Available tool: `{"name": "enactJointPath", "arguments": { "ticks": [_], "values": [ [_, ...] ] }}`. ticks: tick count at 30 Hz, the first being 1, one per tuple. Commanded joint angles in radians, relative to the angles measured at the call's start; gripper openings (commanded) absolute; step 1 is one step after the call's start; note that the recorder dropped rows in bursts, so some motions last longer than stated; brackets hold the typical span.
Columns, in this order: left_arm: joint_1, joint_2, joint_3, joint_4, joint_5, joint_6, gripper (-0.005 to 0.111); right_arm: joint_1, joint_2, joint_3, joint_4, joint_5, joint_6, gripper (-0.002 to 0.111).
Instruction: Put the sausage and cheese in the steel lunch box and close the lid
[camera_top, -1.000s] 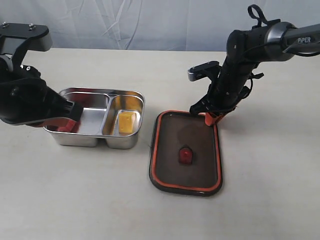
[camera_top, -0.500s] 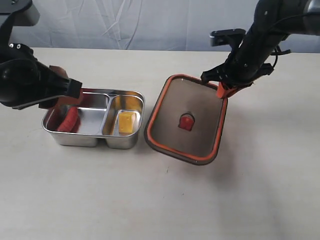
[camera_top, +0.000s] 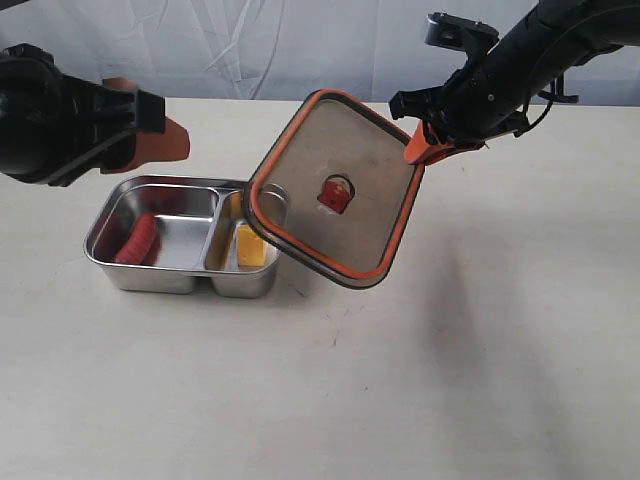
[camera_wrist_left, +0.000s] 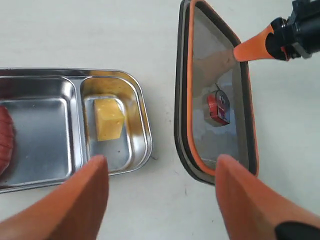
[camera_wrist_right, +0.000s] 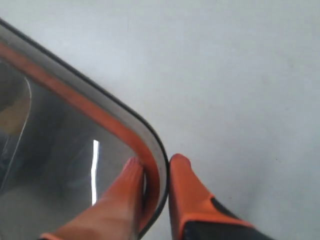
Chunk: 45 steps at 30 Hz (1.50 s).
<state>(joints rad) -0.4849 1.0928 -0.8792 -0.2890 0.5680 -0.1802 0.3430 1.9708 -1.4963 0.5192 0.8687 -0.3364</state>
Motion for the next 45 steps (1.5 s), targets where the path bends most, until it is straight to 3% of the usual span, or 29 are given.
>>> {"name": "enactJointPath", "arguments": {
  "ticks": [1, 6, 14, 27, 36, 45],
  "values": [
    [0.004, -0.007, 0.037, -0.042, -0.058, -0.079, 0.06, -0.006, -0.027, -0.001, 0.035, -0.008, -0.011, -0.001],
    [0.016, -0.007, 0.073, -0.191, -0.137, -0.069, 0.06, -0.006, -0.036, -0.001, 0.045, -0.03, -0.011, -0.001],
    [0.035, -0.007, 0.073, -0.501, -0.136, 0.207, 0.06, -0.006, -0.036, -0.001, 0.199, -0.019, -0.096, -0.001],
    [0.035, 0.021, 0.073, -0.503, -0.139, 0.217, 0.06, -0.004, -0.036, -0.001, 0.42, 0.066, -0.254, -0.001],
    [0.035, 0.021, 0.073, -0.506, -0.156, 0.217, 0.06, -0.002, -0.036, -0.001, 0.464, 0.091, -0.284, -0.001],
    [0.035, 0.024, 0.073, -0.549, -0.133, 0.251, 0.06, 0.068, -0.036, -0.001, 0.476, 0.014, -0.295, -0.001]
  ]
}}
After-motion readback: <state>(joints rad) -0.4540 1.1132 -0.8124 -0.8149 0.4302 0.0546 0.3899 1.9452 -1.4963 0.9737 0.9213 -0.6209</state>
